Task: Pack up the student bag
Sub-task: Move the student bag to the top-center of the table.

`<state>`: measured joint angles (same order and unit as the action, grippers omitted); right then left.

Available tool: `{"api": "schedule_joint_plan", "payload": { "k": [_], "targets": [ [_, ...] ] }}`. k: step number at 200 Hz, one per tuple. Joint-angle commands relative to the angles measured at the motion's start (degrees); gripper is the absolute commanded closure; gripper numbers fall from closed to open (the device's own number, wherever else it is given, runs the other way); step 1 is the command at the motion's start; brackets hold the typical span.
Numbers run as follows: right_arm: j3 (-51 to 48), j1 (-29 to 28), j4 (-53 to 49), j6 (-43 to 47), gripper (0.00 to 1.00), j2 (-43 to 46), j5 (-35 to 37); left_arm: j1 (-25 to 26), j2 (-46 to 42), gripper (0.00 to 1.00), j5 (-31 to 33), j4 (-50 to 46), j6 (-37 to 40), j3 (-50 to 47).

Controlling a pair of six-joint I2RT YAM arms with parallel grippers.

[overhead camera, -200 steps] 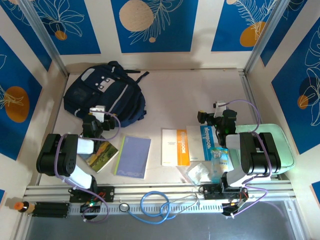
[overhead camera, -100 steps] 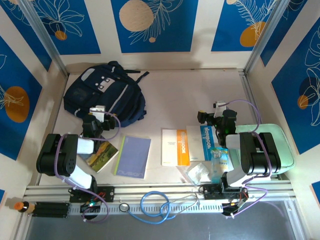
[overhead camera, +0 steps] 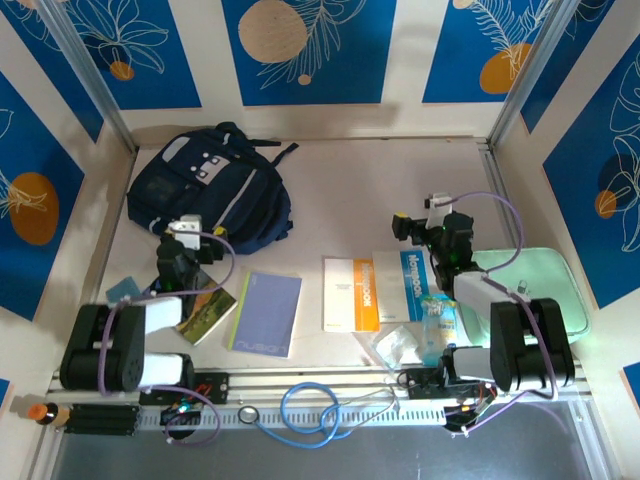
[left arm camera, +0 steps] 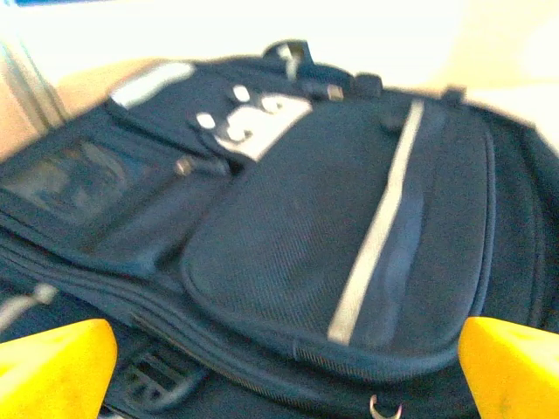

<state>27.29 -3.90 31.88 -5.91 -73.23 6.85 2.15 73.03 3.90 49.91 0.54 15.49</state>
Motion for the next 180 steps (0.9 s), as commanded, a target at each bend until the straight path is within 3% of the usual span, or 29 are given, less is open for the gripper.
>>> {"api": "schedule_joint_plan", "payload": {
  "k": [1, 20, 43, 94, 135, 180],
  "targets": [
    [5.5, -1.0, -11.9, -6.2, 0.01, 2.5, 2.7, 0.4, -7.5, 0.0, 4.0, -9.9, -5.2, 5.0],
    [11.6, -3.0, -21.7, -13.2, 0.01, 1.5, 4.5, 0.3, -9.3, 0.0, 4.7, -23.4, -12.2, 12.9],
    [19.9, -5.4, -31.8, -19.3, 0.01, -2.9, 3.3, 0.4, -5.2, 0.0, 1.9, -36.2, -19.4, 23.0],
    [31.7, -8.5, -39.4, -25.7, 0.01, -14.7, -5.5, 0.7, 13.1, 0.0, -12.4, -40.4, -30.4, 38.8],
    [34.1, -11.2, -39.6, -27.1, 0.01, -18.2, -7.5, 2.4, 27.1, 0.04, -14.1, -43.9, -35.4, 49.9],
    [33.2, -12.8, -39.8, -27.6, 0.01, -19.3, -8.5, 6.9, 38.1, 0.06, -13.7, -50.7, -34.0, 59.7]
  ]
}}
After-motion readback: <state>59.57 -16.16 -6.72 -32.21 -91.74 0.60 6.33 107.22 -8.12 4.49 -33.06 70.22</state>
